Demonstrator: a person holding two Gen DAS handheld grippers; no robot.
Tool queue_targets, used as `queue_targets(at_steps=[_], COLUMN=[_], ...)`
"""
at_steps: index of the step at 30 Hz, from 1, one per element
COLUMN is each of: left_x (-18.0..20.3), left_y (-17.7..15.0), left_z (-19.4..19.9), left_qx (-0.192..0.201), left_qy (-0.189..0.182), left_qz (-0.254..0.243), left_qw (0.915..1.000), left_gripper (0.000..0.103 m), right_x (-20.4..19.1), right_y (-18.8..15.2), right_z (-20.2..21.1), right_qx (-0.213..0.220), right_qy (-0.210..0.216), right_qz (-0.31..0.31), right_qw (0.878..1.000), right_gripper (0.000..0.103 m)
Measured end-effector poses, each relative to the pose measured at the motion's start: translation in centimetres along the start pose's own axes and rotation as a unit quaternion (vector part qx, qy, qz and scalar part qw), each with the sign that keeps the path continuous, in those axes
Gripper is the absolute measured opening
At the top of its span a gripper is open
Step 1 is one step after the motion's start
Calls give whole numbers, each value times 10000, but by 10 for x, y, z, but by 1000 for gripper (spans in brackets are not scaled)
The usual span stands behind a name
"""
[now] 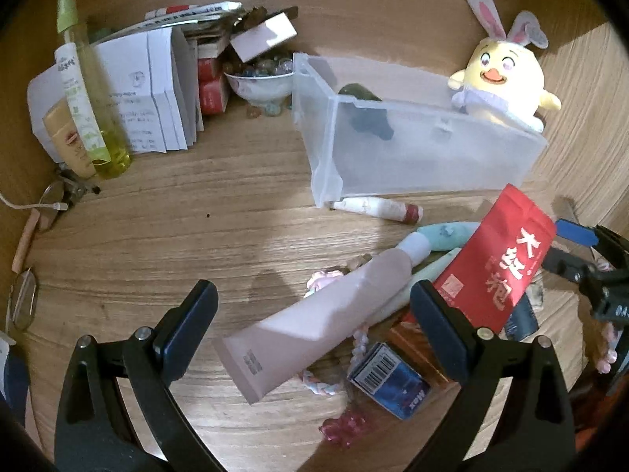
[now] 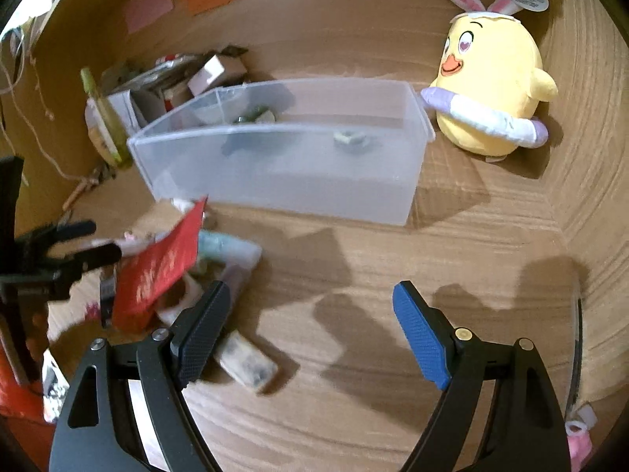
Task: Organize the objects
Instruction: 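Move both tools back toward the scattered items, then grasp the pink-white tube with the left tool while the right tool grasps the small stone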
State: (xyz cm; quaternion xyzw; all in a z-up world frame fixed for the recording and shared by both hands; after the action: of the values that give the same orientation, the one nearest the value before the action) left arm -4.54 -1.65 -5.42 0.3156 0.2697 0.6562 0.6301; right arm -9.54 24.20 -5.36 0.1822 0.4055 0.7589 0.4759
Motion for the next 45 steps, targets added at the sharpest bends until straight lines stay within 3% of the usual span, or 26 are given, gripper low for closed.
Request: queue_targets(at_steps=[8, 14, 16, 20, 26, 36, 37, 39, 45], left_x=[1, -5, -6, -3, 5, 14, 13, 13, 17], left_y=[9, 6, 4, 2, -1, -1, 1, 3, 18], left_z=[-14, -17, -13, -6, -5, -6, -8, -8, -6], left_qx=[-207, -356, -298, -297, -466, -638, -652, -644, -464], left_qy=[-174, -396, -436, -496, -630, -767, -794, -770, -701], left_qz=[-138, 10, 42, -75, -231, -461, -436, -437, -592], left_qw=[9995, 9986, 9986, 9983, 9967, 9939, 9937, 9940, 9947], left_gripper=[100, 99, 98, 79, 70, 70, 68, 53, 50], right_x=[-4, -10, -12, -15, -19, -21, -21, -22, -20], right_y=[-21, -28, -28, -28, -28, -31, -31, -32, -31], right_z=[-5, -4, -2, -1, -1, 0, 0, 1, 4], right_qx=[-317, -368, -351, -345, -368, -365, -358, -338, -257], right_qy=[159, 210, 277, 446, 548, 652, 642, 621, 440], right_qz=[5, 173, 182, 211, 262, 237, 238, 246, 316], right_qw=[9994, 9990, 9988, 9982, 9975, 9969, 9970, 9972, 9982], right_gripper=[80, 69, 59, 50, 47, 47, 47, 47, 40])
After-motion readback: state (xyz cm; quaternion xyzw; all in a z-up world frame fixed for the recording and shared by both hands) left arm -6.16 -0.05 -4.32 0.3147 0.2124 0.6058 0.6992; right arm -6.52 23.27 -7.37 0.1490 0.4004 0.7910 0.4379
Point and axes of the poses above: each gripper's, at about its wrist camera, not at the fingertips, and z roughly against the way its jaws point, x to its right, y to its top, the point moved 1 cm from there along -z, roughly the way its jaws point, and after that the axes turned 11 degrees about x, right-handed, at the moved point
